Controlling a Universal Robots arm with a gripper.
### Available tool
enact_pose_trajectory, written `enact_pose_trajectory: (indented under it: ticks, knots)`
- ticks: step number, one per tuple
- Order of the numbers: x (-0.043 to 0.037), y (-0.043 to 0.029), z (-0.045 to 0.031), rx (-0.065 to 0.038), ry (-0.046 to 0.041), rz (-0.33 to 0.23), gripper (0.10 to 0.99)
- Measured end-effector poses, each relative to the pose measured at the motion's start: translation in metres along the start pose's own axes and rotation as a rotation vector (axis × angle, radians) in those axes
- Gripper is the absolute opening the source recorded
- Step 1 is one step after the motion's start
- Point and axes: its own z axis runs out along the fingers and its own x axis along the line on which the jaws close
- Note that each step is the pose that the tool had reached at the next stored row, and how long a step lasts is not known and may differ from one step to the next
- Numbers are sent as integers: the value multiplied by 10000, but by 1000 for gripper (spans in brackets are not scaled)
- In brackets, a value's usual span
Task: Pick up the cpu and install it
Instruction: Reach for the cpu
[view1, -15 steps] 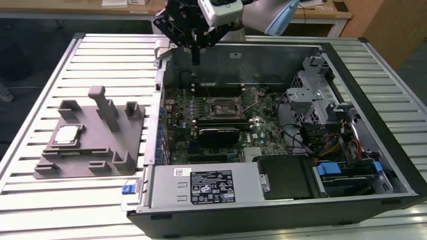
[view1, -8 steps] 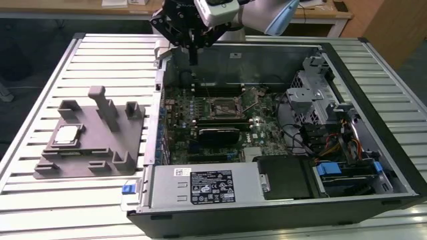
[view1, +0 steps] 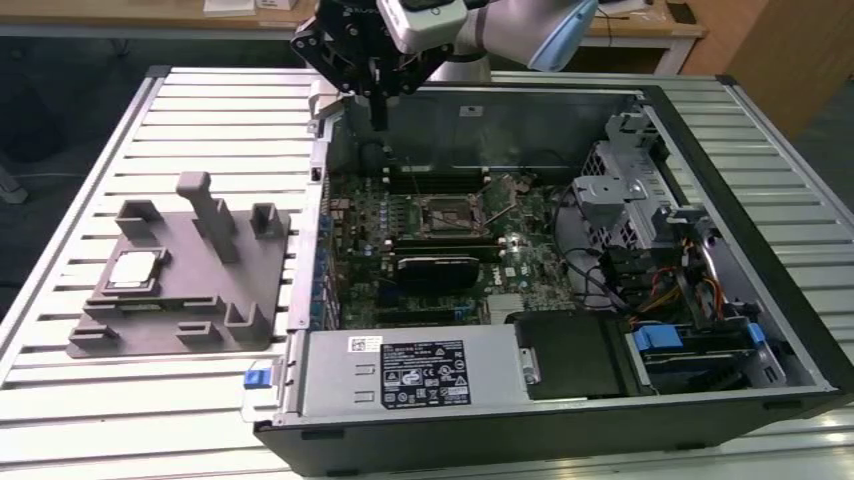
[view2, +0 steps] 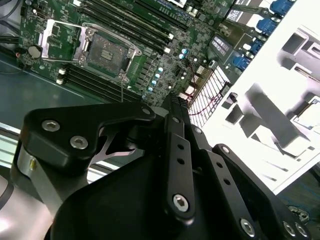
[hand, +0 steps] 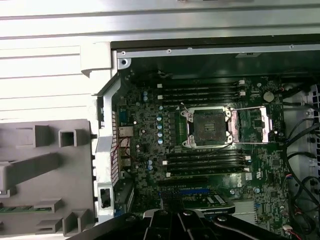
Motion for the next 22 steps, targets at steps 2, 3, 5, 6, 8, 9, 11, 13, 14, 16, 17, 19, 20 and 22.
enact_pose_trajectory:
  ticks: [2,3,5,6,8,9,11,13,14,16,17,19,20,22]
  knots:
    - [18,-1,-1,0,0,0,106]
    - [28,-2,-1,0,0,0,106]
    - [49,-4,-1,-1,0,0,106]
    - [60,-5,-2,0,0,-1,106]
    - [82,-6,-2,0,0,-1,106]
    - [92,-7,-3,0,0,-1,106]
    - [113,-9,-3,0,0,-1,106]
    - [134,-10,-4,0,0,-1,106]
    - [145,-11,-4,-1,-1,0,106]
    - [166,-12,-5,0,0,-1,106]
    - [177,-13,-5,0,0,0,106]
    - [198,-15,-5,-1,-1,0,106]
    - [210,-16,-6,-1,0,0,106]
    - [232,-18,-6,0,0,-1,106]
